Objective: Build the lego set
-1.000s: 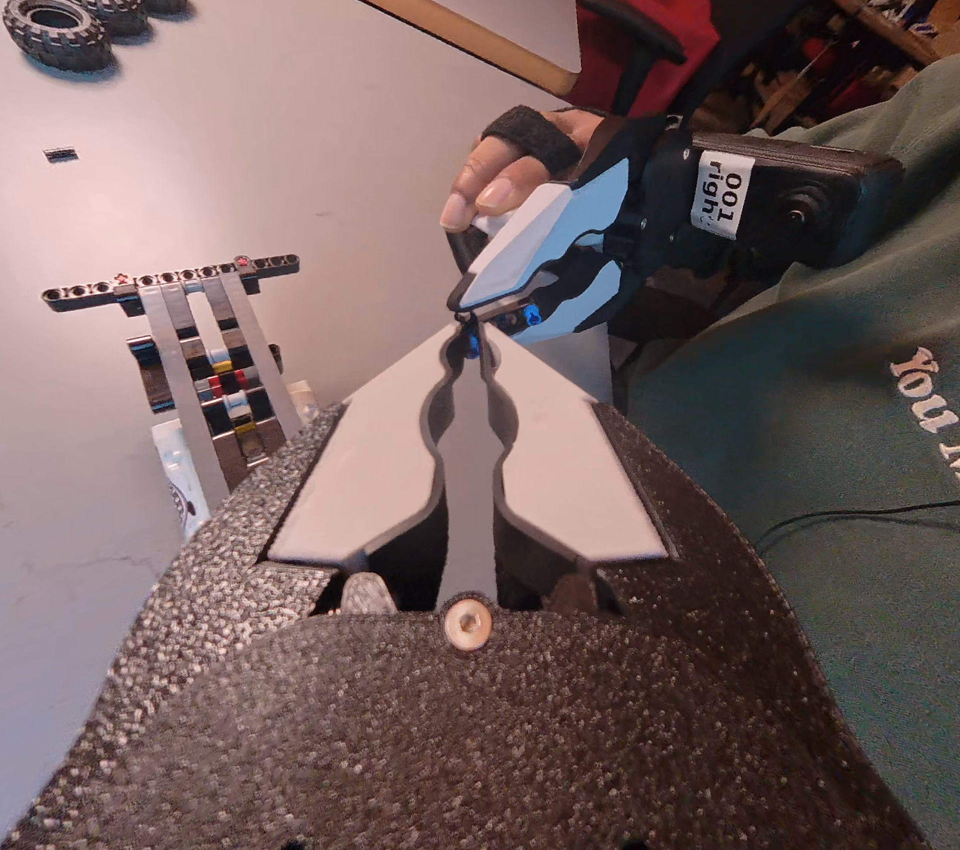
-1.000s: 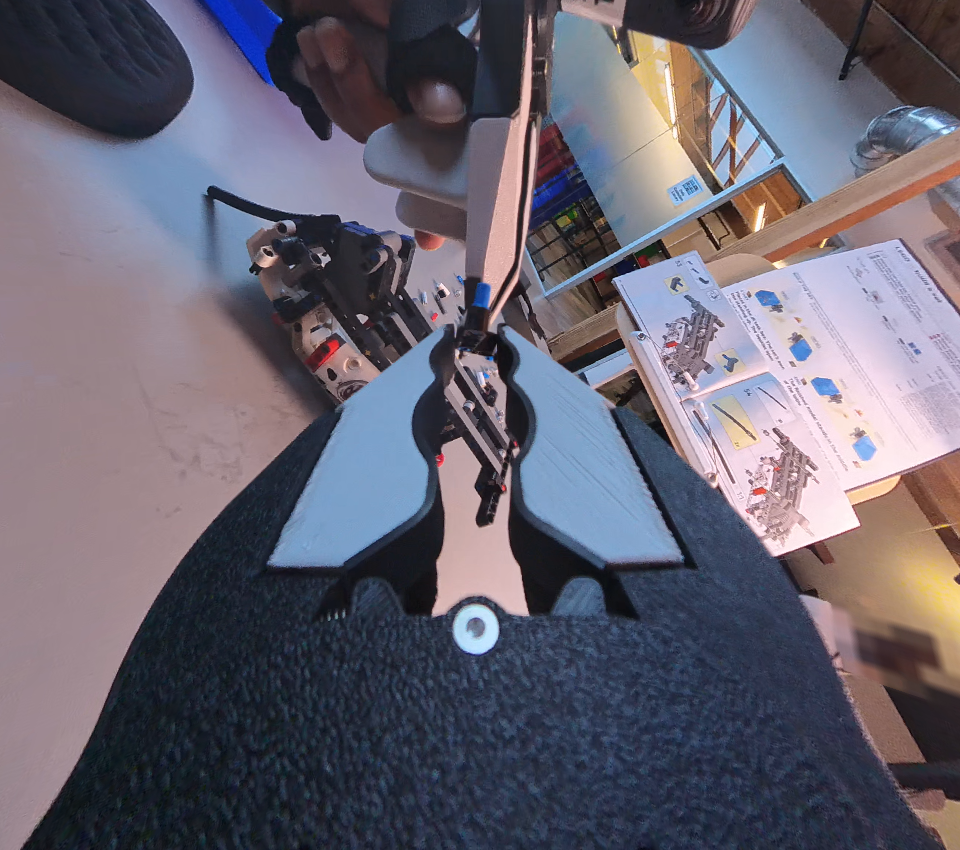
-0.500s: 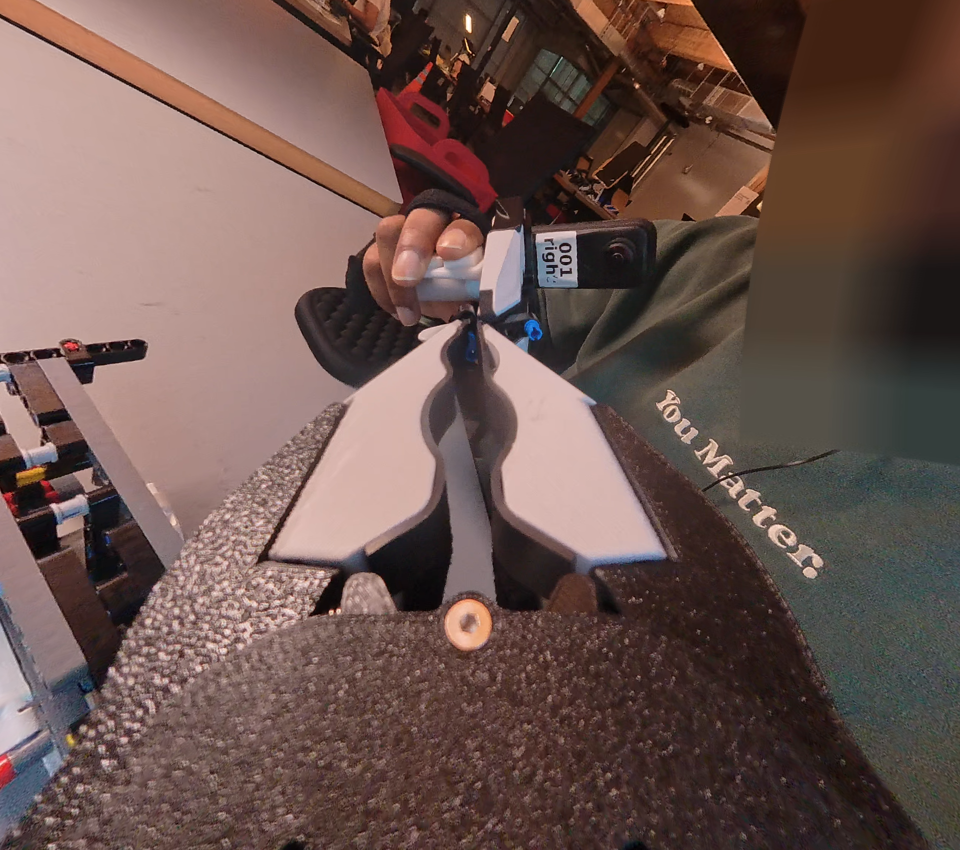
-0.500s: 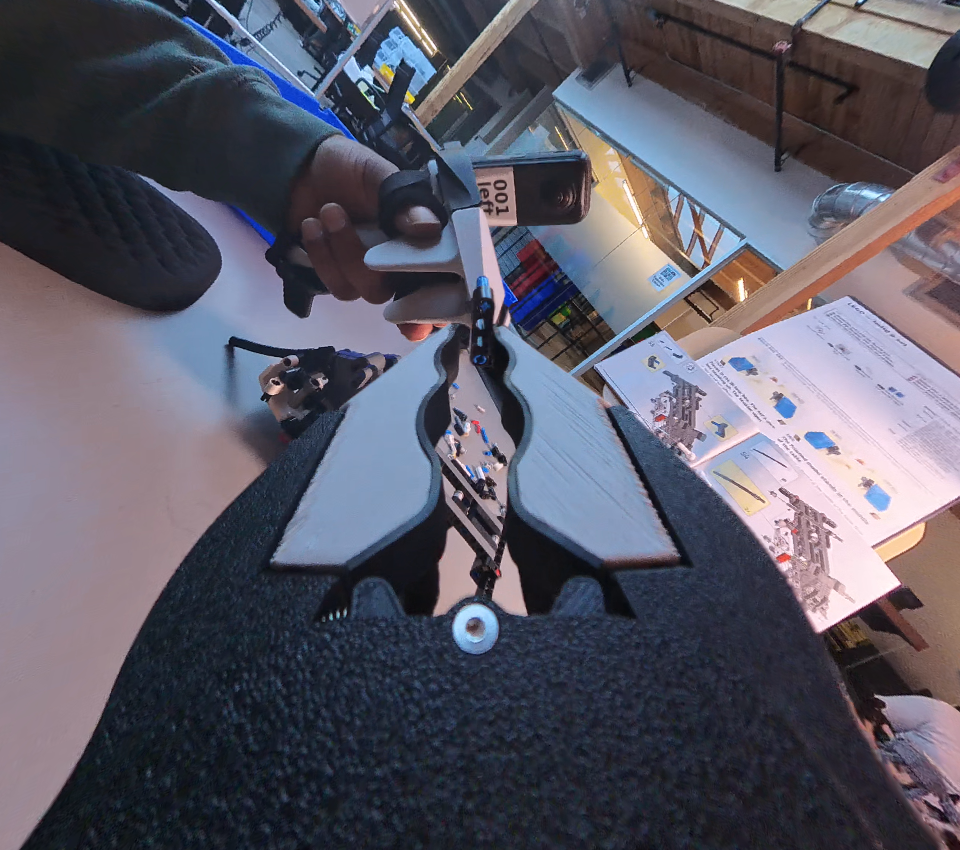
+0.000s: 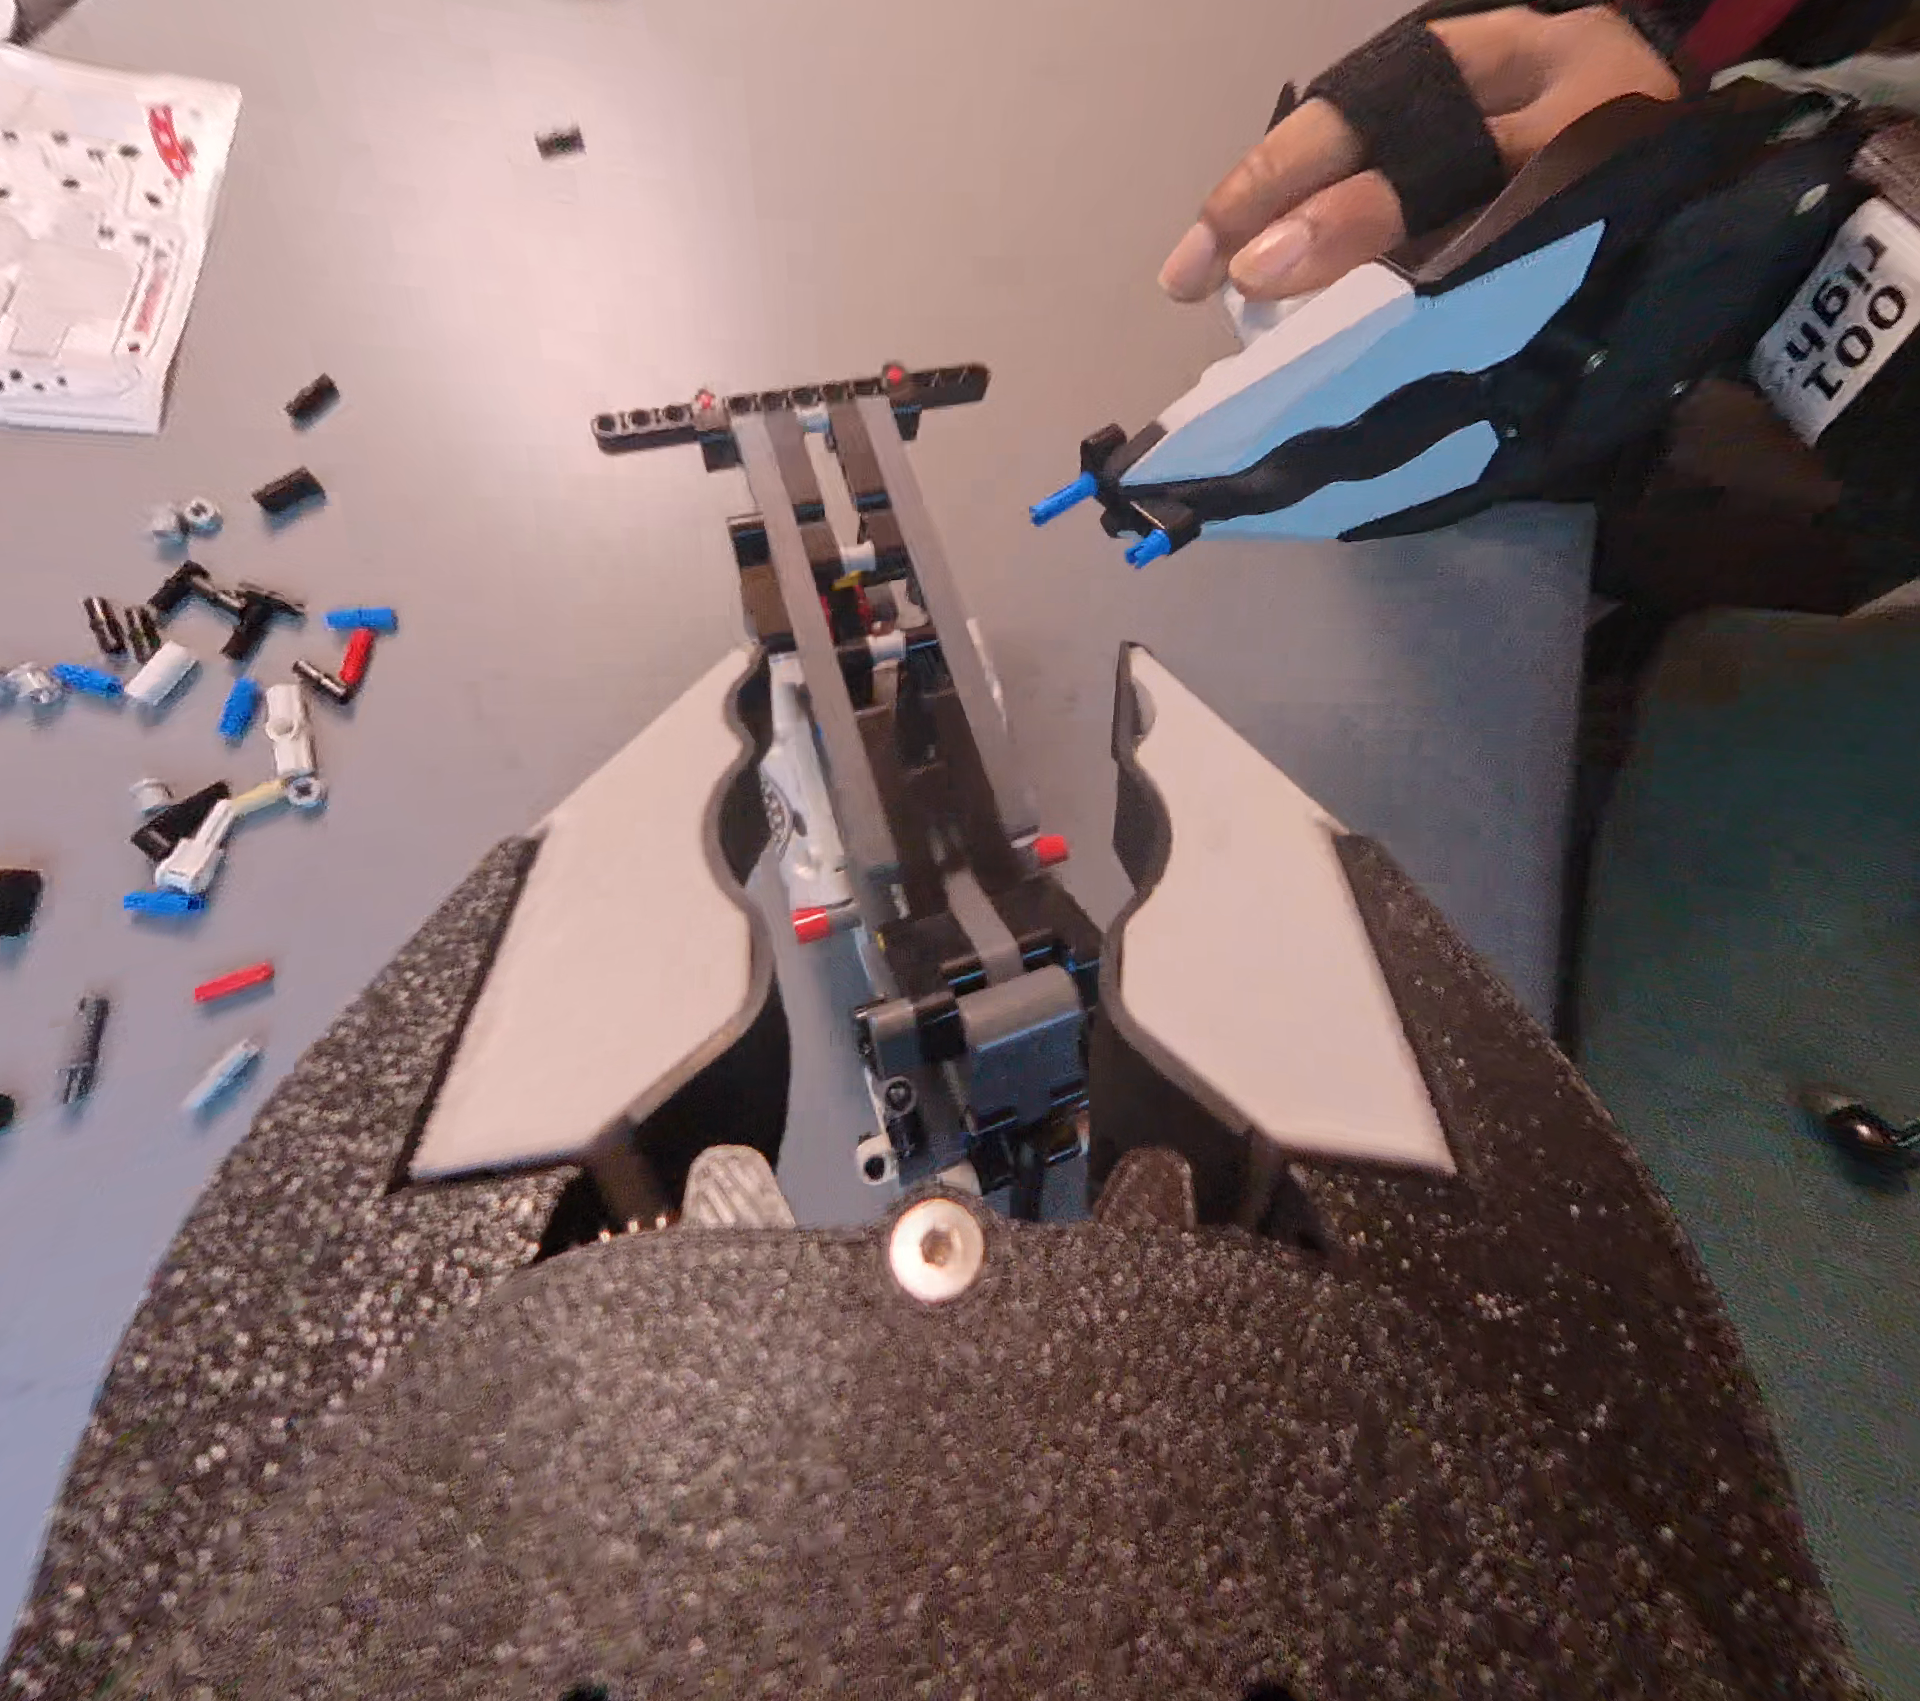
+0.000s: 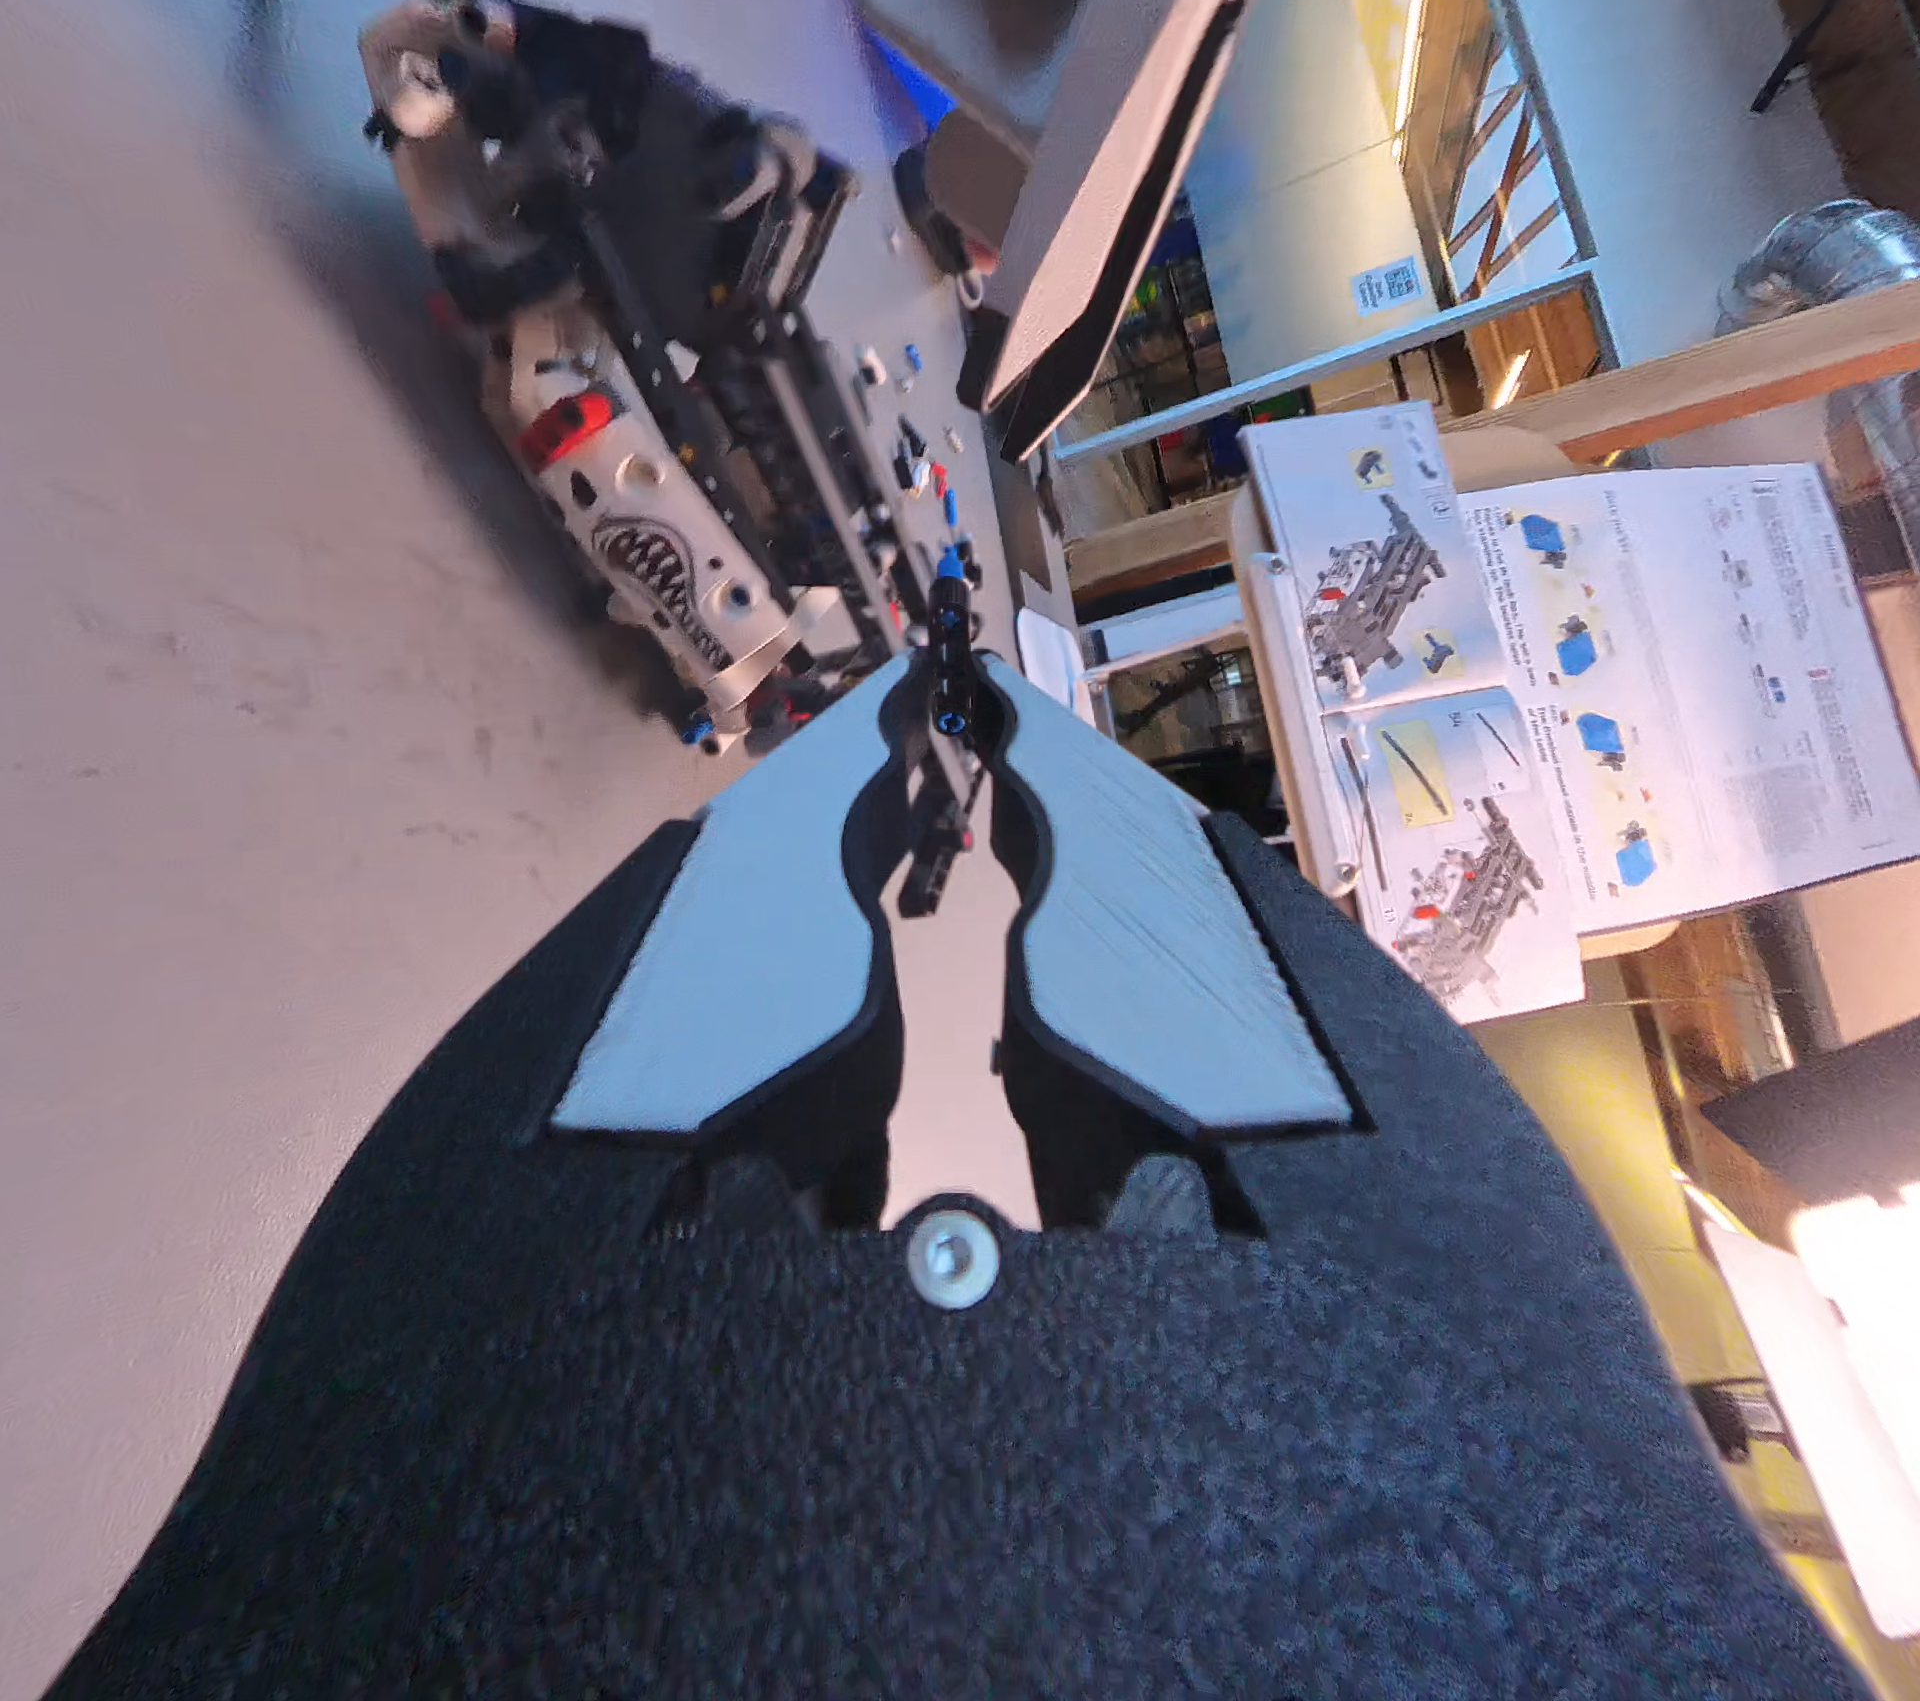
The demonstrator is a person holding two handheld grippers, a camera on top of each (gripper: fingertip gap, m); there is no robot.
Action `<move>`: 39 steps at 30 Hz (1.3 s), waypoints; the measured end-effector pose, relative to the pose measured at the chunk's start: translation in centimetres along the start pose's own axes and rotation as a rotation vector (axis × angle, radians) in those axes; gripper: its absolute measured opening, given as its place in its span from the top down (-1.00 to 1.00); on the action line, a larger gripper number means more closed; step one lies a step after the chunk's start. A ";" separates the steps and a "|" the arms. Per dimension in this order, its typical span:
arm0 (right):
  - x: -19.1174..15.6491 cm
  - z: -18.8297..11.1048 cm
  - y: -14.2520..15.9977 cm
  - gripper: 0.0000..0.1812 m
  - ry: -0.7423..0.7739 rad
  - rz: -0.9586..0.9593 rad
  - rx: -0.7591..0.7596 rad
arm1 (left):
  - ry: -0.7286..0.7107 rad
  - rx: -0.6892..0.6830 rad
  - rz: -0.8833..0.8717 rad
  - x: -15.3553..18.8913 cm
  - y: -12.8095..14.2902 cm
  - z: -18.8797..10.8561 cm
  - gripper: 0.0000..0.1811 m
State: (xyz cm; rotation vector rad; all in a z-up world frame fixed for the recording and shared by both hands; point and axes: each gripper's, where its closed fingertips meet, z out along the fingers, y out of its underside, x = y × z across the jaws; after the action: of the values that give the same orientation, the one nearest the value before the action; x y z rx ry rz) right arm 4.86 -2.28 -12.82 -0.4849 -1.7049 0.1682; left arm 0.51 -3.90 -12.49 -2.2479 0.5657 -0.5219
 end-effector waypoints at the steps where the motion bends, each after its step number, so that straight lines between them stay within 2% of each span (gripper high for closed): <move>1: -0.7 0.6 0.6 0.93 0.008 -0.027 -0.026 | 0.005 -0.032 -0.018 -0.4 0.5 0.6 0.26; 5: -1.3 2.0 1.9 0.93 0.054 -0.046 -0.082 | 0.037 -0.111 -0.081 -1.1 1.7 2.8 0.09; 7: -1.2 2.0 2.3 0.93 0.065 -0.048 -0.093 | 0.067 -0.118 -0.098 -0.8 1.7 3.1 0.10; 17: -1.6 2.3 2.5 0.93 0.084 -0.072 -0.074 | 0.063 -0.147 -0.158 -0.7 1.7 3.7 0.18; 23: -1.5 2.3 2.3 0.93 0.119 -0.099 -0.042 | 0.034 -0.191 -0.190 -1.3 2.6 4.5 0.30; 24: -1.6 2.3 2.2 0.93 0.116 -0.100 -0.040 | 0.010 -0.193 -0.186 -1.7 2.7 4.7 0.37; 39: -1.9 2.5 1.6 0.93 0.129 -0.112 0.035 | 0.051 -0.166 -0.217 -1.9 2.6 4.6 0.40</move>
State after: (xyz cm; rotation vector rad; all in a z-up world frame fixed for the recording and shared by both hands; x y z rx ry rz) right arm 2.98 -1.25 -15.66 -0.3656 -1.5953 0.0830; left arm 0.78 -1.93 -17.77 -2.4759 0.4048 -0.6631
